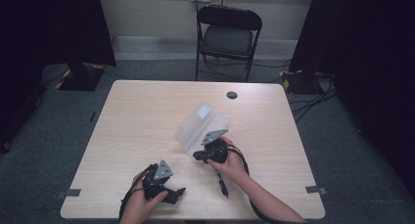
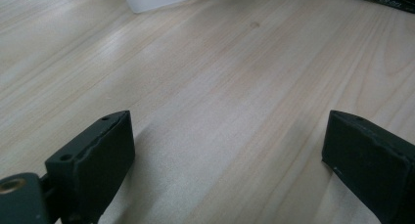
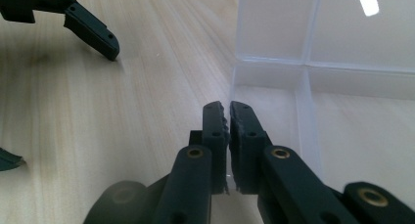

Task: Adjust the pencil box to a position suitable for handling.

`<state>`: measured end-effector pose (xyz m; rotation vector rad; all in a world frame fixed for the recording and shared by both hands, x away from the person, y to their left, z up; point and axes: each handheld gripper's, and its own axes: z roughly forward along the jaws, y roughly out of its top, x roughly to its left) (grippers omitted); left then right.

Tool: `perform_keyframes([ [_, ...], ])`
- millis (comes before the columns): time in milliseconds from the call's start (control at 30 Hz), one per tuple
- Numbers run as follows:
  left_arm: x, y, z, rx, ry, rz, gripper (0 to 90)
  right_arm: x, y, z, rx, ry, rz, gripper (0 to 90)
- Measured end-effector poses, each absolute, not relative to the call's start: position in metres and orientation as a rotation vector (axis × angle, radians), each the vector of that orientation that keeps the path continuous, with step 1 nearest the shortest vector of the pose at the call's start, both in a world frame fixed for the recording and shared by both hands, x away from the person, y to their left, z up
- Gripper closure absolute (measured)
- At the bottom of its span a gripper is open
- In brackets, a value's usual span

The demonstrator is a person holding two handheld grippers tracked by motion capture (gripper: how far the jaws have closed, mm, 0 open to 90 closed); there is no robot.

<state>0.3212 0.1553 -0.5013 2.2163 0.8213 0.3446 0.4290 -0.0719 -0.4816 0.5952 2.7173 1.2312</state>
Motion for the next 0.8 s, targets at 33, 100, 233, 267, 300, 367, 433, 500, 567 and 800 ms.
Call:
perform_keyframes([
  [33,0.321,0.155,-0.501,2.217,0.821,0.344,5.0,0.428,-0.071,-0.481,0.589,2.721,1.229,84.8],
  [100,0.321,0.155,-0.501,2.216,0.822,0.344,5.0,0.428,-0.071,-0.481,0.587,2.724,1.23,84.0],
  [233,0.321,0.155,-0.501,2.213,0.823,0.342,5.0,0.427,-0.074,-0.481,0.583,2.727,1.218,76.5],
  [267,0.321,0.155,-0.501,2.215,0.821,0.344,5.0,0.427,-0.075,-0.48,0.578,2.726,1.219,74.9],
  [300,0.321,0.155,-0.501,2.213,0.823,0.342,5.0,0.426,-0.078,-0.48,0.574,2.729,1.223,71.8],
  [367,0.321,0.156,-0.501,2.219,0.817,0.346,5.0,0.425,-0.083,-0.478,0.584,2.73,1.239,68.0],
  [433,0.321,0.155,-0.501,2.216,0.821,0.344,5.0,0.423,-0.089,-0.475,0.573,2.727,1.258,64.0],
  [500,0.321,0.155,-0.501,2.216,0.822,0.344,5.0,0.421,-0.096,-0.473,0.582,2.722,1.276,59.1],
  [567,0.321,0.155,-0.501,2.216,0.821,0.344,5.0,0.419,-0.104,-0.47,0.594,2.718,1.275,55.7],
  [800,0.321,0.155,-0.501,2.216,0.821,0.344,5.0,0.408,-0.131,-0.467,0.687,2.677,1.286,45.6],
])
